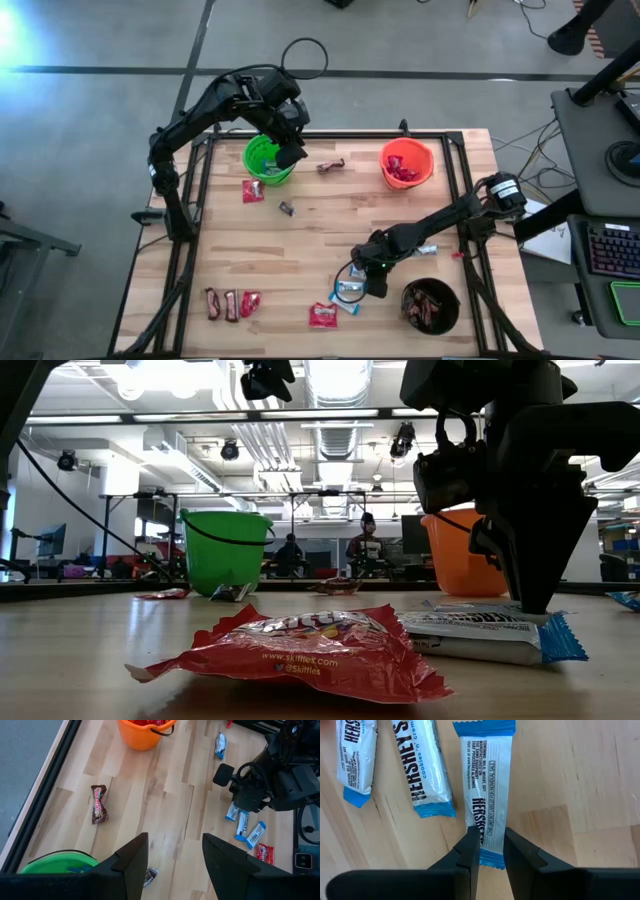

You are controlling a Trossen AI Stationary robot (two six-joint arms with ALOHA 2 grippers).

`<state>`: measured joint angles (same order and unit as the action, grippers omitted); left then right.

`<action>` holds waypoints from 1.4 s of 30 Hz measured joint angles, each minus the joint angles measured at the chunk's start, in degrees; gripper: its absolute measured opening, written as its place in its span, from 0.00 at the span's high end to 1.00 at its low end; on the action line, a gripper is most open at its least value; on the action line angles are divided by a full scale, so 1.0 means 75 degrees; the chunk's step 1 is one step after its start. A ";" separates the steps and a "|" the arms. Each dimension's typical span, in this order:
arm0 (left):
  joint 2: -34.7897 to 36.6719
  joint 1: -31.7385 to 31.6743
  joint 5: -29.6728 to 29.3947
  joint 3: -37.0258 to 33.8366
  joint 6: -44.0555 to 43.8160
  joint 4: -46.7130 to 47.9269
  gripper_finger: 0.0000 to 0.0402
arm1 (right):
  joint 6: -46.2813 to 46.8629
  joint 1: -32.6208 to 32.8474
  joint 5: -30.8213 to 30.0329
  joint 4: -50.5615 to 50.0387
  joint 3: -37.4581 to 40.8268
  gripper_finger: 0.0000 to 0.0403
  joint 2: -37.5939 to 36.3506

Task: Sort candy
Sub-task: Put the white candy into the green bucket

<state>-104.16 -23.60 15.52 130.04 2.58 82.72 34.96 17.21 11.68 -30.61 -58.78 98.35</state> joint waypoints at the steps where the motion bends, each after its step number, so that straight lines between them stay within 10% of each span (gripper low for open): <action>1: 0.0000 -0.0001 -0.0001 0.0001 0.0016 0.0000 0.58 | 0.0000 0.0000 0.0007 0.0000 0.0000 0.83 0.0000; 42: 0.0000 -0.0001 -0.0005 0.0000 -0.0015 0.0000 0.58 | 0.0201 0.0000 -0.0192 -0.0318 -0.0279 0.98 -0.0546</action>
<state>-104.16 -23.61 15.49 130.04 2.47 82.72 36.47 17.21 10.24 -33.00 -60.88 94.25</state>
